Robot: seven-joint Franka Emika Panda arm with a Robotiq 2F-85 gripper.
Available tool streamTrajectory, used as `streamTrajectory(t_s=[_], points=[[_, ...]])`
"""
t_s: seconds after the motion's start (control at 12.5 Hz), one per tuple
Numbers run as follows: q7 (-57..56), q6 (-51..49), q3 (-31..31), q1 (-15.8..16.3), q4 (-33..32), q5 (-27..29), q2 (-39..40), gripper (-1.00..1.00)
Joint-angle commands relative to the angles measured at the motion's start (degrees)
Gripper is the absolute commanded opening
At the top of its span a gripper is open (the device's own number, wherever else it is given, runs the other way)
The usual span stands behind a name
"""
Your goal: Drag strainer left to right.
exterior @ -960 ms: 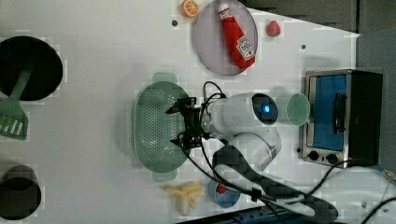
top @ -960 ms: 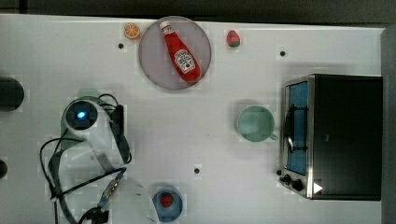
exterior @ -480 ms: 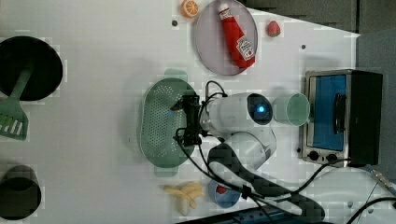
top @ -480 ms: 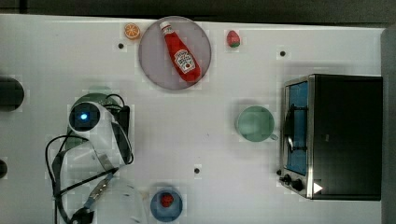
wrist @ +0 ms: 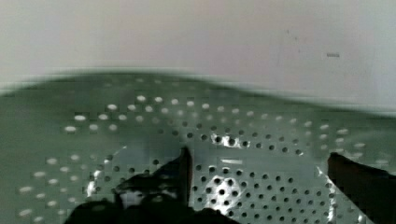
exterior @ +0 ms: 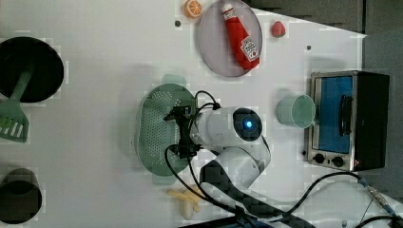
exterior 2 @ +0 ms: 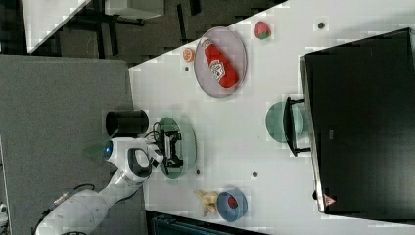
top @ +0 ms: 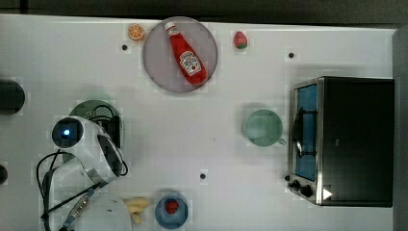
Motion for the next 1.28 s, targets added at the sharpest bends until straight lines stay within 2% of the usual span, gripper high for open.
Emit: streamTrajectory(t_s=[0.08,0.72,1.28], points=[[1.04,-0.69,-2.11,-4.43,-1.09,0.55,-3.34,1.0],[-10.49,-0.75,-4.37,-12.26,-6.69,0.55,-8.03,1.0],[-21.8,-0.69,-10.7,-14.92,-9.66,0.55,-10.13,1.0]])
